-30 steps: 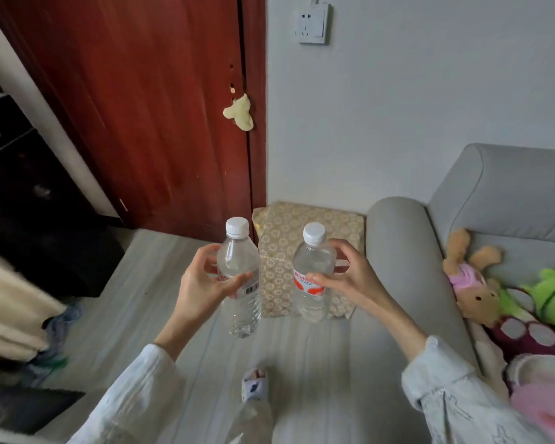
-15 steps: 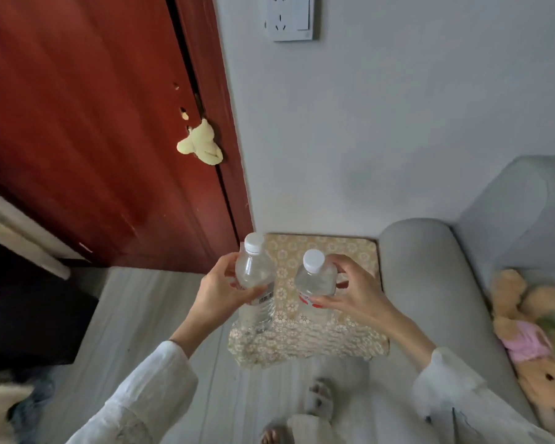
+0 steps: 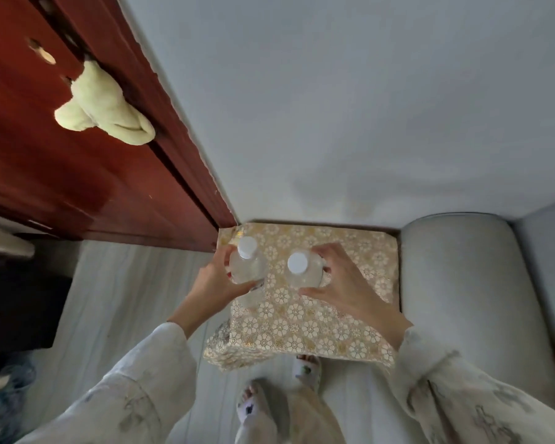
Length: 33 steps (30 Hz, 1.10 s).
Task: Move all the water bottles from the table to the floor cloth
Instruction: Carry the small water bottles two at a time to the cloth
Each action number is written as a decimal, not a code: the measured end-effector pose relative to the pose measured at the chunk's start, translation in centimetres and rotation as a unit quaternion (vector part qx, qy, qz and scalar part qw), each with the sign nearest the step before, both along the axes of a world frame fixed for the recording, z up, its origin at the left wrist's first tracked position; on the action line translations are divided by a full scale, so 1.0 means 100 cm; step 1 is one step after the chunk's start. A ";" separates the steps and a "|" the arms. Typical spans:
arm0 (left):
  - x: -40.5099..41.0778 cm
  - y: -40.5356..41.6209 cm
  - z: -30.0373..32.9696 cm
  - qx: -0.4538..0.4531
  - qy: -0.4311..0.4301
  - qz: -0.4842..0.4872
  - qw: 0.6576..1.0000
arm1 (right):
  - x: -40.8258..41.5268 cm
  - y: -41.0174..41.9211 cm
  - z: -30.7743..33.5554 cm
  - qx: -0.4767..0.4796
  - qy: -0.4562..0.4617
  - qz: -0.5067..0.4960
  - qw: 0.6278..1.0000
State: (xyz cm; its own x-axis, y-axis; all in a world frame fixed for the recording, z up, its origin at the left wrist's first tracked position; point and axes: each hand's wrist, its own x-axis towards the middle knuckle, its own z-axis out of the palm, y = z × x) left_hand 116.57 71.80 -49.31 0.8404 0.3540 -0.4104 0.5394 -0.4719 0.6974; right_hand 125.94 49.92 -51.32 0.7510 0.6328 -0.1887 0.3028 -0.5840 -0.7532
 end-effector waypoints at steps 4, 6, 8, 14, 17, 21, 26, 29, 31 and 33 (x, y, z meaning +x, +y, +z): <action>0.049 0.020 -0.045 0.012 0.015 -0.003 1.000 | 0.037 0.015 -0.042 -0.030 0.001 0.013 0.999; 0.069 0.030 -0.064 0.014 0.002 -0.005 1.000 | 0.055 0.024 -0.061 -0.043 0.001 0.018 0.999; 0.084 0.040 -0.081 0.024 -0.008 -0.015 1.000 | 0.071 0.035 -0.078 -0.043 0.011 0.020 0.999; 0.122 0.066 -0.113 0.027 -0.027 -0.039 0.999 | 0.107 0.065 -0.111 -0.013 0.042 -0.013 0.999; 0.134 0.076 -0.123 0.002 -0.045 -0.013 0.999 | 0.121 0.079 -0.121 0.007 0.048 -0.031 0.998; 0.150 0.083 -0.134 -0.017 -0.062 -0.027 0.998 | 0.131 0.092 -0.128 0.038 0.074 -0.058 0.995; 0.162 0.095 -0.138 -0.089 -0.063 -0.035 0.993 | 0.143 0.104 -0.129 0.053 0.081 -0.059 0.994; 0.162 0.098 -0.139 -0.123 -0.072 -0.028 0.989 | 0.141 0.107 -0.130 0.085 0.097 -0.070 0.989; 0.160 0.097 -0.141 -0.139 -0.081 -0.020 0.987 | 0.138 0.107 -0.130 0.105 0.116 -0.083 0.984; 0.158 0.096 -0.143 -0.179 -0.081 -0.005 0.981 | 0.132 0.108 -0.129 0.131 0.151 -0.106 0.974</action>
